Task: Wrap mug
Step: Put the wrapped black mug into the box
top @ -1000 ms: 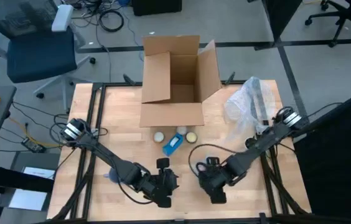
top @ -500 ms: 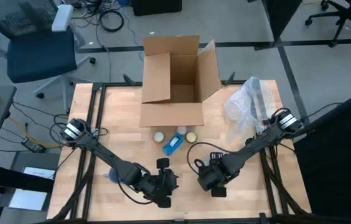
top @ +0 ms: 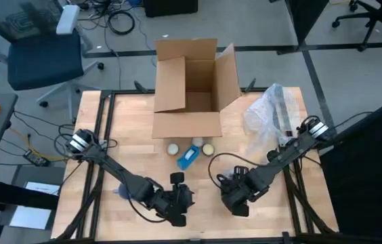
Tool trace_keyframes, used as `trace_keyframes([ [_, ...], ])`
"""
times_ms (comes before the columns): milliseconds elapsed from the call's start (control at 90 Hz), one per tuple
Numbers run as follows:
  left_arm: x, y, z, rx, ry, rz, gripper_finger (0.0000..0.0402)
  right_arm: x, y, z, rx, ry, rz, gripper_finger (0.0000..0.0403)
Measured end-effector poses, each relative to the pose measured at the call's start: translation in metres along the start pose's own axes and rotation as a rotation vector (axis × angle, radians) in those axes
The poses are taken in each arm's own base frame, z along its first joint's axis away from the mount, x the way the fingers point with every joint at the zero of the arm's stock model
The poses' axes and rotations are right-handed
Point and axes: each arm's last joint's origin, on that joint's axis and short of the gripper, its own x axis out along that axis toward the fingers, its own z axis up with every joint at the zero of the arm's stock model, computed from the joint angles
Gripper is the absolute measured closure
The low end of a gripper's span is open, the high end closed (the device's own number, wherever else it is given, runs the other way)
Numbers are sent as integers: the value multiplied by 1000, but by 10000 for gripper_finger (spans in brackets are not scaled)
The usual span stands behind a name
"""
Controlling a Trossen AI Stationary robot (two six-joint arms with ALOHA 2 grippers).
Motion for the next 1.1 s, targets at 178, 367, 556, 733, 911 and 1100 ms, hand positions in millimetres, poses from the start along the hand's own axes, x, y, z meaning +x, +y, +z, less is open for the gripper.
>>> trace_keyframes([
  [178,0,0,0,0,1,0,255,35,-7,1,-25,93,12,173],
  [367,0,0,0,2,1,0,255,39,-12,5,-43,111,26,220],
  [556,0,0,0,3,1,0,255,25,-13,4,-71,100,96,349],
  [733,-8,0,-8,31,71,15,255,-15,-12,5,-77,25,165,385],
  [911,-41,3,-14,10,141,51,255,-78,-4,12,-221,-232,258,392],
  [1100,-78,10,-19,57,108,192,255,-143,-2,13,-457,-567,421,392],
])
